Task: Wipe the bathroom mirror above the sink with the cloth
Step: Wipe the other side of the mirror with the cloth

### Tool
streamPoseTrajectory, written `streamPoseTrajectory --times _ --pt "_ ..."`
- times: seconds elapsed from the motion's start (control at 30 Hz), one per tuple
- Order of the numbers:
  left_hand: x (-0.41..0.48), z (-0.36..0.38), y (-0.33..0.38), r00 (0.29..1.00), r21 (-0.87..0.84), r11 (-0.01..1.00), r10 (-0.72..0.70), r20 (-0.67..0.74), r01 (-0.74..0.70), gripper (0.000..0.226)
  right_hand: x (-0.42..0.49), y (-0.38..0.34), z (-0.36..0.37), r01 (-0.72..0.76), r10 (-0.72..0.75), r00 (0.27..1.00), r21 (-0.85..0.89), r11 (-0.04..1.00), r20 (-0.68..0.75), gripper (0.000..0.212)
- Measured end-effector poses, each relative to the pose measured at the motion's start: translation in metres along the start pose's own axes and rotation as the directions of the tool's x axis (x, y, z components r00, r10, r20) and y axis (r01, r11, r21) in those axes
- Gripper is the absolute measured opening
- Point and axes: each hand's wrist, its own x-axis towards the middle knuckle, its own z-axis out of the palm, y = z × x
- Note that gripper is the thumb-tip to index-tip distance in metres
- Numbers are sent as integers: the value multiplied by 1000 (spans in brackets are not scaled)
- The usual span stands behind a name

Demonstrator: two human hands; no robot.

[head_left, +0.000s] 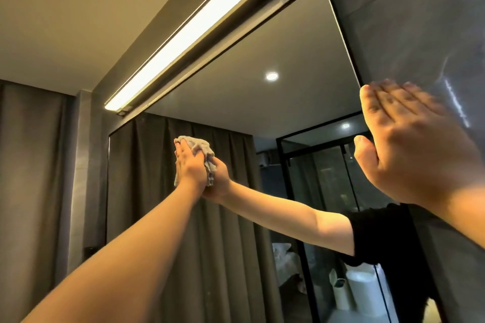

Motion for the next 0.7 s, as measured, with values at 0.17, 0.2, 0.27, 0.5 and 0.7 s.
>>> streamPoseTrajectory --times 0.17,0.2,0.27,0.5,0.7 --pt "12 -2 -12 1000 7 1000 -3 -26 4 61 -2 0 -1 2 -2 1000 0 1000 4 74" --pt "16 -2 -16 999 6 1000 -8 -36 9 61 -1 0 -1 0 0 1000 0 1000 7 74" --pt "26 -4 -25 999 3 1000 -27 -44 27 62 -1 0 -1 -4 5 1000 -9 1000 9 74" --pt "78 -12 -83 989 -90 988 -133 -64 127 67 -3 -1 0 -5 5 1000 -10 1000 7 74" --pt "135 -11 -127 966 -81 967 -248 -74 242 64 -2 1 3 0 -1 1000 -22 1000 -28 75"
